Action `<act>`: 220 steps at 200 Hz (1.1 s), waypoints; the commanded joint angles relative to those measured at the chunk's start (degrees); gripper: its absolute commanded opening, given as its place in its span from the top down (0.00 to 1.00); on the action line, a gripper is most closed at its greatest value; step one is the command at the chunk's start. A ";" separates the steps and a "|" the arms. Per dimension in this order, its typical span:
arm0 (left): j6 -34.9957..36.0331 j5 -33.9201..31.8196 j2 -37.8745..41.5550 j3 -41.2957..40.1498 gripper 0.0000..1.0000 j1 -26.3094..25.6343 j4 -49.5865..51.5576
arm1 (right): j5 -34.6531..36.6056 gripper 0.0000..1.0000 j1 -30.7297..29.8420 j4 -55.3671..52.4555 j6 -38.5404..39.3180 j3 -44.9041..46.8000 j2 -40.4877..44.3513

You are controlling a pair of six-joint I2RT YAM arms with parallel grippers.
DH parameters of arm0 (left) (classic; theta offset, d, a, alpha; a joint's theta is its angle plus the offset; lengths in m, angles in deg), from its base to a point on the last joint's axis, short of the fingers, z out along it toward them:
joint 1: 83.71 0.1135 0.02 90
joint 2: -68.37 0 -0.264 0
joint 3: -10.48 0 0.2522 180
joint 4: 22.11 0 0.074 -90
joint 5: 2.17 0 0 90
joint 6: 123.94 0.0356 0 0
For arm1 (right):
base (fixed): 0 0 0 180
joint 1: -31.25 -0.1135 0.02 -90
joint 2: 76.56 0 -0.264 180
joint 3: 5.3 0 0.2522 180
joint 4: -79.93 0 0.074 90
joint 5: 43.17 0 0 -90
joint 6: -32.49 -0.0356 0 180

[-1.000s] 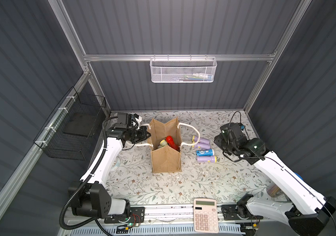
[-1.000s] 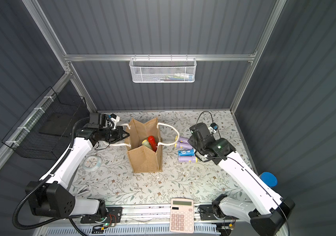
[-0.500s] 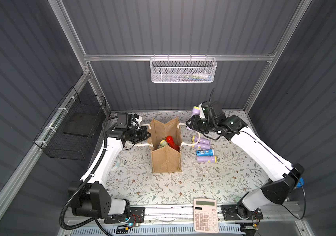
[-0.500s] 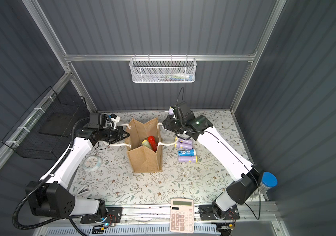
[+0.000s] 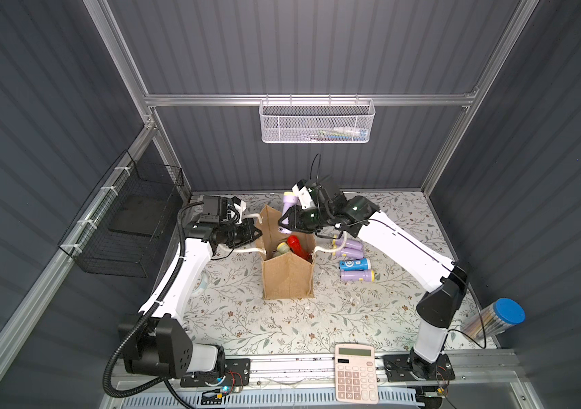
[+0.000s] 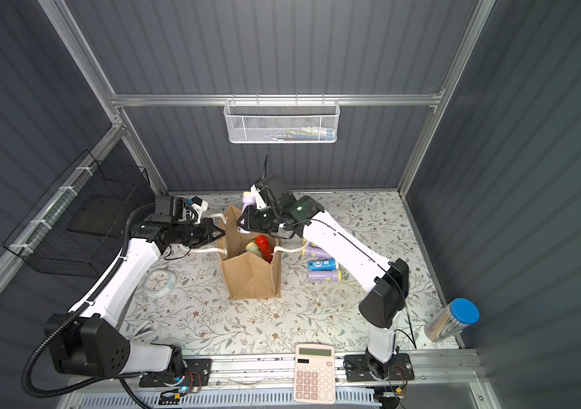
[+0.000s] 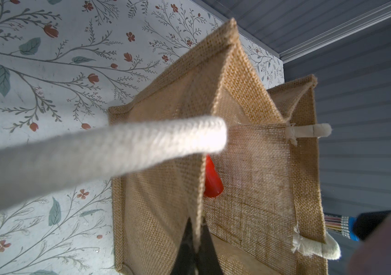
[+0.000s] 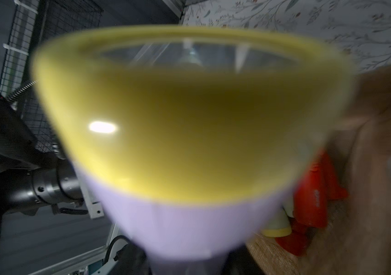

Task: Put the flashlights into the tote bags
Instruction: Pick up the flashlight from the center of the board, then place the flashlight in the canvas bag.

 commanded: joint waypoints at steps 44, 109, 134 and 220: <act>-2.16 4.03 0.41 -0.84 1.00 0.34 -4.70 | -7.03 0.96 -2.43 -0.92 2.58 -3.05 -8.23; -2.16 3.44 0.65 -0.79 1.00 0.34 -4.28 | -5.86 0.93 -3.34 -3.02 1.76 0.13 -11.53; -1.73 2.97 0.95 -0.84 1.00 0.34 -3.96 | -3.56 0.87 -3.28 -5.75 0.94 1.20 -13.08; -1.10 1.62 1.22 -0.66 1.00 0.34 -2.72 | -2.34 0.74 -2.17 -9.98 -0.09 0.16 -19.03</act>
